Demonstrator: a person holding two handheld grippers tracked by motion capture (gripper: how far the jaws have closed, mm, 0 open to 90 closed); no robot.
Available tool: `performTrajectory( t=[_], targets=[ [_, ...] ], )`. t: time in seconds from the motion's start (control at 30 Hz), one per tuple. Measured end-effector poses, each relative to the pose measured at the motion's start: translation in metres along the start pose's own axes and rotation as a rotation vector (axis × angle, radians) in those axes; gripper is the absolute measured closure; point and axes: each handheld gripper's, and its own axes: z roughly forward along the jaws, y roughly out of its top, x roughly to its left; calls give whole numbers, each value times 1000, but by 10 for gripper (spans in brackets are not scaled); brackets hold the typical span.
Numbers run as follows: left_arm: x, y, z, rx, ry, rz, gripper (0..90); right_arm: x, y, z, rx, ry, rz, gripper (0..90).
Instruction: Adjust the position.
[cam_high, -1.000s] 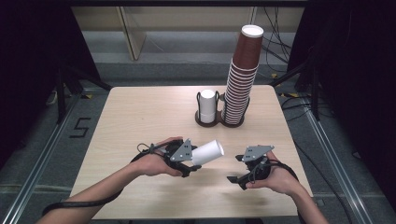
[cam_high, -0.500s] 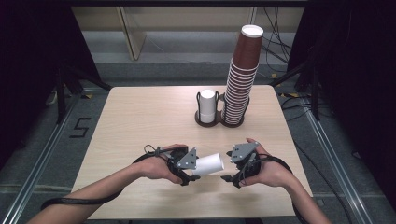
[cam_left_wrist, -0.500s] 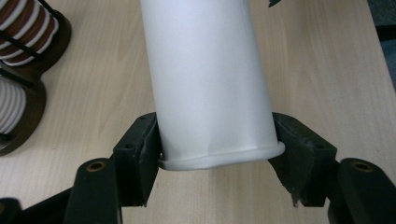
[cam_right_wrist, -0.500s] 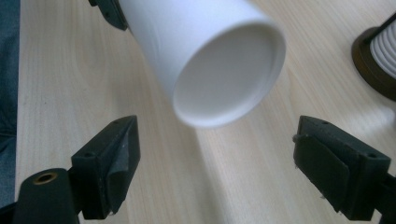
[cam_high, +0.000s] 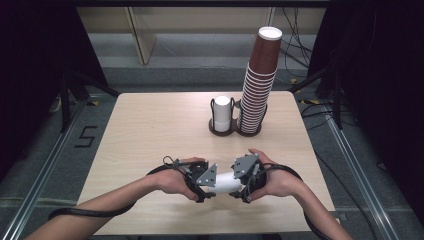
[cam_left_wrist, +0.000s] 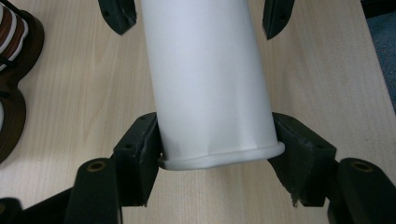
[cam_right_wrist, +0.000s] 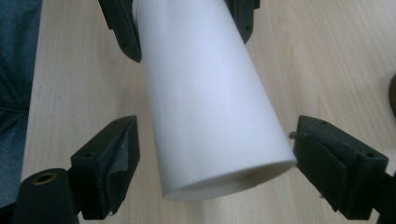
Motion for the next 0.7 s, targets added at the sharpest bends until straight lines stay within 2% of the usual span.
performTrajectory(
  t=[0.03, 0.07, 0.1, 0.13, 0.23, 0.27, 0.3, 0.37, 0.5, 0.53, 0.57, 0.67, 0.7],
  targets=[
    [1, 1, -1, 15, -3, 17, 357, 0, 1, 2, 11, -2, -23, 180],
    [1, 1, -1, 16, -4, 19, 357, 2, 1, 2, 27, -2, 13, 192],
    [0, 1, 0, 1, -3, 3, 357, 3, 1, 3, 25, -6, 9, 203],
    [0, 2, 0, 3, -5, 7, 357, 2, 2, 4, 20, 5, -3, 215],
    [-1, 2, 0, 2, -5, 8, 358, 4, 3, 5, 8, 19, 9, 243],
    [-1, 2, -1, 2, -5, 9, 358, 2, 3, 6, 8, 25, -12, 254],
    [-1, 2, -1, 1, -4, 9, 358, 4, 3, 6, 15, 27, 2, 267],
    [0, 3, -2, 13, -8, 23, 358, 2, 4, 7, 19, 15, -32, 279],
    [-2, 4, -1, 4, -4, 19, 357, 3, 5, 7, 12, 39, -30, 302],
    [-1, 5, -2, 15, -7, 33, 358, 4, 5, 7, 17, 41, -19, 320],
    [-2, 5, -1, 9, -8, 26, 357, 2, 5, 8, 18, 30, -64, 329],
    [-3, 6, -1, 6, -12, 27, 358, 3, 4, 8, 30, 44, -55, 339],
    [-3, 6, -1, 4, -11, 27, 357, 5, 3, 8, 28, 47, -32, 343]
  ],
)
